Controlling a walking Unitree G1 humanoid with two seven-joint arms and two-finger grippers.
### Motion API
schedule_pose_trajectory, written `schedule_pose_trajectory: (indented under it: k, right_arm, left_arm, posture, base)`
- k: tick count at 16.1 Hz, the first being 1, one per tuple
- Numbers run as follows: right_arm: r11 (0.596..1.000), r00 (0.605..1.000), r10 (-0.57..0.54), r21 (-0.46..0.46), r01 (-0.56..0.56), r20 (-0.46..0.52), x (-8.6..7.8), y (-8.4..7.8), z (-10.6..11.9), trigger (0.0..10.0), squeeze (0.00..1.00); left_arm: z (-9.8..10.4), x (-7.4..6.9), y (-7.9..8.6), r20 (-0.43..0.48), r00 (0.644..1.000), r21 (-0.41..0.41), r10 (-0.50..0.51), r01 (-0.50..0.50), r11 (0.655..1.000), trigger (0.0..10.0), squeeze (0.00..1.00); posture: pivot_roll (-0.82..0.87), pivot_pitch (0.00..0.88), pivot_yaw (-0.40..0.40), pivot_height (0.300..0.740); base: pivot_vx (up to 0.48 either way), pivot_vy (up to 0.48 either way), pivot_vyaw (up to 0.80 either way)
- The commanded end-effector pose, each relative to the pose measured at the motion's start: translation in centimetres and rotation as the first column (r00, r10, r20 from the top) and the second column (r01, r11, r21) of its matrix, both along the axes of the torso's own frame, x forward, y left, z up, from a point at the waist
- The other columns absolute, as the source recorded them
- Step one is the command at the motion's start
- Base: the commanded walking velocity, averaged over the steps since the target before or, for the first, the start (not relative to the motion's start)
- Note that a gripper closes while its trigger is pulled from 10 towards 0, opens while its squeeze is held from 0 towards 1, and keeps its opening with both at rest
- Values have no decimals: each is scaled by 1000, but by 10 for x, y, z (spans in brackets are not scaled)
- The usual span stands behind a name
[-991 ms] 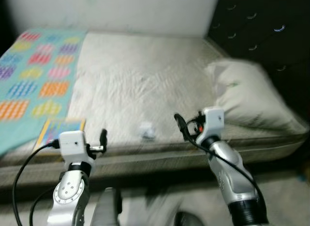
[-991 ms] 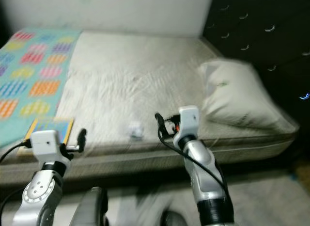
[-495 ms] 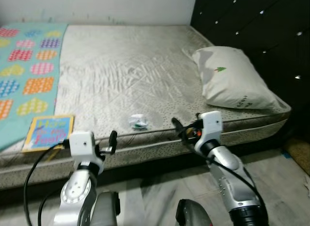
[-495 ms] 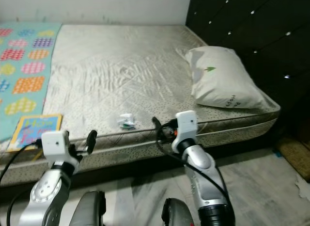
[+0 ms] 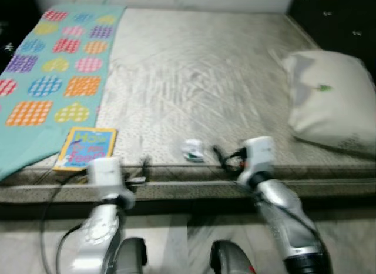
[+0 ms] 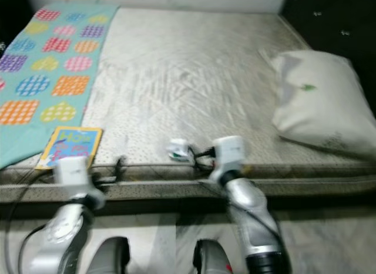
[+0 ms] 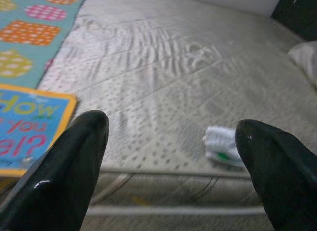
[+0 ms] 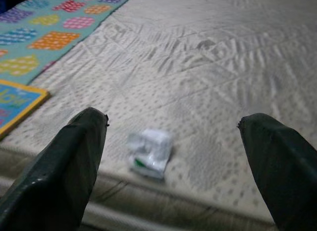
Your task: Clean up the room
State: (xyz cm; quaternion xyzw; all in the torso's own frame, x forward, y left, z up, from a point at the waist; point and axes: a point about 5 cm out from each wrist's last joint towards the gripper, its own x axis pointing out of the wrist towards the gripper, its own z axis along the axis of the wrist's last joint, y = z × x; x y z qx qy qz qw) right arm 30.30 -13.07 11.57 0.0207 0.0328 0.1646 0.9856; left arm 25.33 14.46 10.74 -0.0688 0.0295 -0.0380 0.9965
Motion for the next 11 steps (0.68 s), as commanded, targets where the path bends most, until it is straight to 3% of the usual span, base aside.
schedule_pose_trajectory:
  k: [1, 3, 11]
  right_arm:
    - [1000, 1000, 21, 18, -22, 11, 2, 11, 4, 10000, 0]
    - [1000, 1000, 12, 26, -12, 5, 1, 9, 5, 10000, 0]
    - [999, 999, -47, 27, 47, -1, 2, 1, 3, 10000, 0]
  left_arm:
    - [-2, -3, 12, -15, 999, 19, 35, -35, 999, 10000, 0]
    - [-1, -2, 11, -15, 1000, 17, 28, -28, 999, 10000, 0]
    - [-4, -3, 8, -44, 999, 18, 16, -15, 1000, 10000, 0]
  posture:
    - [-7, 157, -65, 627]
    - [-9, 161, -63, 627]
    - [-5, 169, -61, 627]
  base:
    - [307, 0, 0]
    - [307, 0, 0]
    - [0, 0, 0]
